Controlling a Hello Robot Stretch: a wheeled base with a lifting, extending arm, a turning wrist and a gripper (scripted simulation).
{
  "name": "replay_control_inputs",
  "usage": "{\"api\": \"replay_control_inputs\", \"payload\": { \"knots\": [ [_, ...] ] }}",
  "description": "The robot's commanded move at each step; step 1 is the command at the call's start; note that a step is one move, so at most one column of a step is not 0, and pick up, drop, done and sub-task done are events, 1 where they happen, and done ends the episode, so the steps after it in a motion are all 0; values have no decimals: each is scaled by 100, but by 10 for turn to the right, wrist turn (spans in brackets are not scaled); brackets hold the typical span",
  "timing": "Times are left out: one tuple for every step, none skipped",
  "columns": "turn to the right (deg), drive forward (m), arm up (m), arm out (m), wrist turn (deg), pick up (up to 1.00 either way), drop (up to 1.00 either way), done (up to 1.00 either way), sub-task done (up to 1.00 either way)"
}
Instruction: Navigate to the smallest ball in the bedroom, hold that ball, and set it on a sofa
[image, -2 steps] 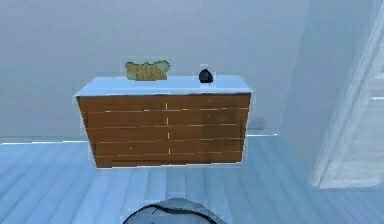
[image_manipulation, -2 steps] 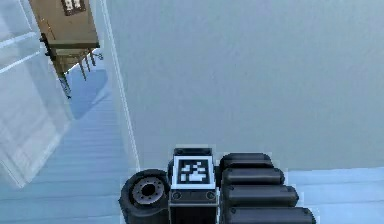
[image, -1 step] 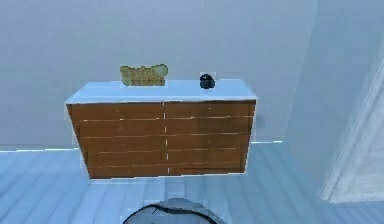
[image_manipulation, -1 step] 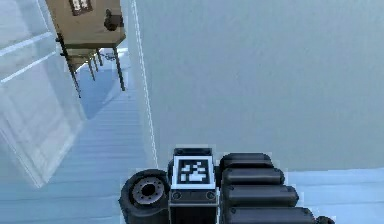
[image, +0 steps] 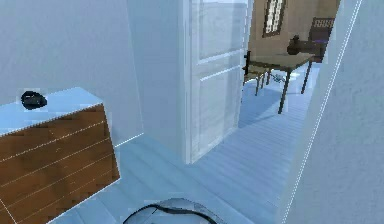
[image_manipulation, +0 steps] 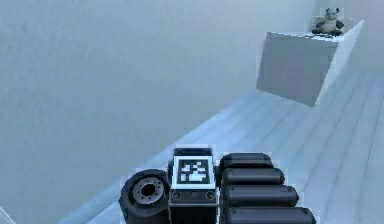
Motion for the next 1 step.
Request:
{"api": "replay_control_inputs", "payload": {
  "knots": [
    [60, 0, 0, 0, 0, 0, 0, 0, 0]
  ]
}}
